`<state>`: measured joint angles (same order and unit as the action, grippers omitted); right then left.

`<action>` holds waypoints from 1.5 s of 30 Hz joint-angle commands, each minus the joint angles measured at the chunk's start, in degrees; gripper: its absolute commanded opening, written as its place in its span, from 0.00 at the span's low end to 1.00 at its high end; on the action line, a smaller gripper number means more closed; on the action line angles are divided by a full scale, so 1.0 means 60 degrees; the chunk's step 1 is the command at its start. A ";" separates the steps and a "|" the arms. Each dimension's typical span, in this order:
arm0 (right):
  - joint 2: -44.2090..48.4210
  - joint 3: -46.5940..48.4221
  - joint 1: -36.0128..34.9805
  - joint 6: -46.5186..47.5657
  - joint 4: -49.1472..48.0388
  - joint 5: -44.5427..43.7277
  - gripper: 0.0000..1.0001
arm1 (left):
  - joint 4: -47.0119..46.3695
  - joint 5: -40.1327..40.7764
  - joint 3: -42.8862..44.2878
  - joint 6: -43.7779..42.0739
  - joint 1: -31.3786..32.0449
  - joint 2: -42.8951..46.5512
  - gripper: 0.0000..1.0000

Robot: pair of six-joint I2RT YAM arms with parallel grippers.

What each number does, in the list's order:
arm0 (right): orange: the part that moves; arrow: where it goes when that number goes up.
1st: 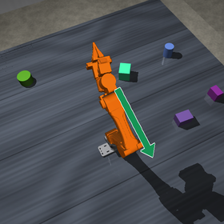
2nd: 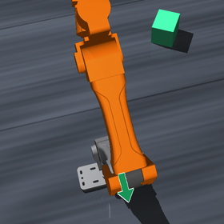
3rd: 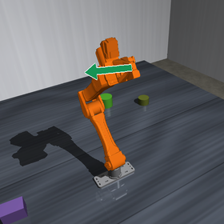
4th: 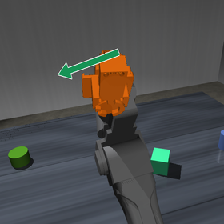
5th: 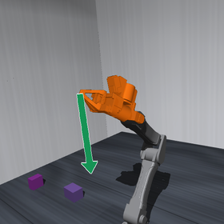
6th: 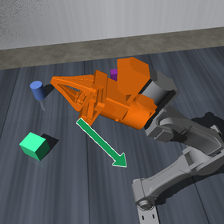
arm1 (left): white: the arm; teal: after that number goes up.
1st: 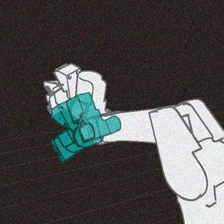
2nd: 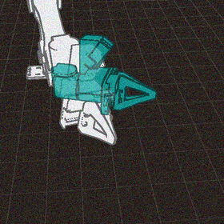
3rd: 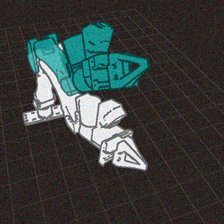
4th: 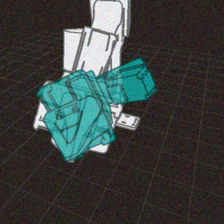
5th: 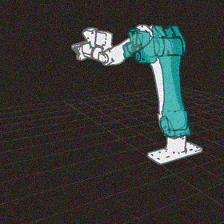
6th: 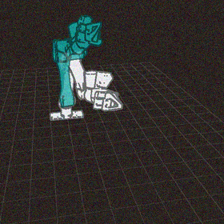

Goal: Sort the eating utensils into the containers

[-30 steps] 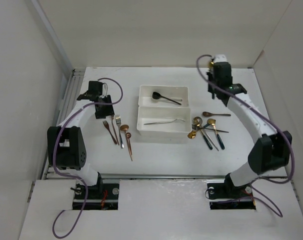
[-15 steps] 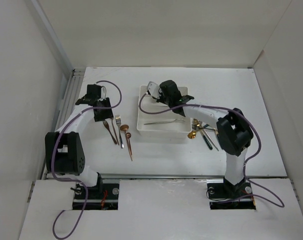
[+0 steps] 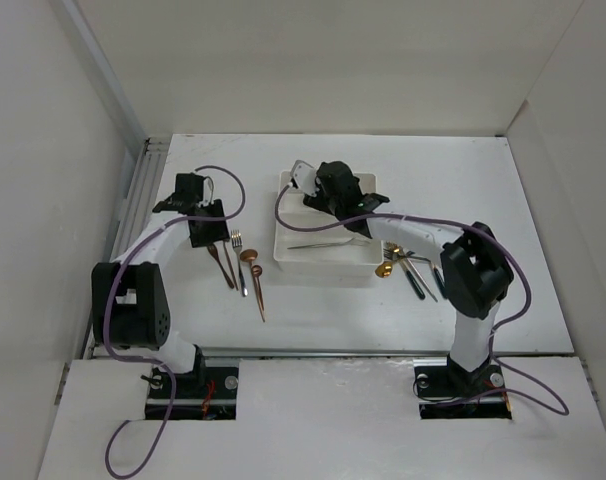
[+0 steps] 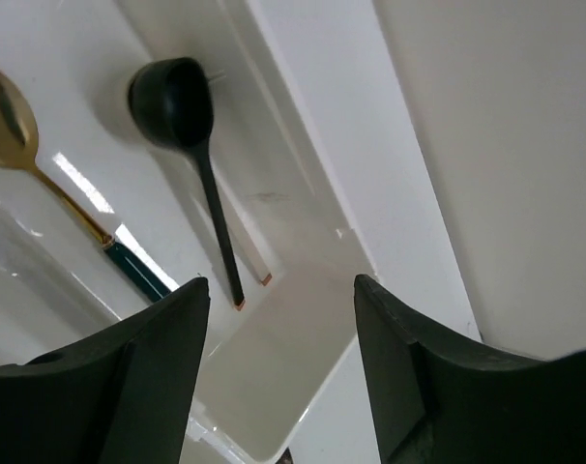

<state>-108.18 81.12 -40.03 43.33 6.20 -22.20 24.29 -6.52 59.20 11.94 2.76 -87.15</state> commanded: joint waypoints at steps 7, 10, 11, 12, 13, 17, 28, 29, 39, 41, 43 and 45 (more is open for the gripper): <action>0.1754 0.0323 0.0153 -0.1962 -0.0959 -0.0534 0.67 | -0.0065 -0.0099 0.0269 0.0148 -0.0065 -0.1512 0.28; 0.2310 -0.0101 0.0241 -0.2298 -0.1047 -0.0534 0.67 | -0.0152 -0.0099 0.0402 0.0148 -0.0065 -0.1631 0.28; 0.2428 -0.0218 0.0328 -0.2402 -0.1047 -0.0534 0.67 | -0.0153 -0.0186 0.0489 0.0148 0.0051 -0.1733 0.28; 0.2560 -0.0437 0.0416 -0.2504 -0.1047 -0.0534 0.67 | -0.0153 -0.0187 0.0490 0.0061 0.0052 -0.1734 0.28; 0.2793 -0.0555 0.0417 -0.2723 -0.1047 -0.0534 0.67 | -0.0153 -0.0187 0.0490 0.0060 0.0168 -0.1734 0.27; 0.3366 -0.1039 0.0607 -0.3017 -0.1047 -0.0725 0.67 | -0.0254 -0.0187 0.0270 0.0060 0.0257 -0.1923 0.27; 0.4466 -0.1216 0.0900 -0.3018 -0.1047 -0.1003 0.68 | -0.0066 0.0326 0.0461 0.0060 0.0257 -0.3139 0.00; 0.4553 -0.1216 0.0987 -0.3018 -0.1047 -0.1003 0.68 | -0.0065 0.0427 0.0548 0.0060 0.0257 -0.3140 0.00; 0.5096 -0.1216 0.0988 -0.3325 -0.1135 -0.0901 0.68 | 0.0888 0.1159 0.3327 -0.0656 0.0153 -0.2453 0.00; 0.5270 -0.1216 0.1076 -0.3573 -0.1354 -0.0784 0.68 | 0.0888 0.1394 0.4452 -0.0978 0.0373 -0.2204 0.00; 0.5271 -0.1216 0.1193 -0.3676 -0.1486 -0.0550 0.68 | 0.0202 0.1308 0.4912 -0.1809 0.0958 -0.1663 0.00; 0.5374 -0.1216 0.1310 -0.3778 -0.1676 -0.0433 0.68 | -0.0630 0.0784 0.5016 -0.3284 0.1964 -0.1079 0.00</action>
<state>-78.00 72.99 -33.15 23.18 1.32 -26.44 25.91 0.49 86.04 4.12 6.85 -102.37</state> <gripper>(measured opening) 0.679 0.033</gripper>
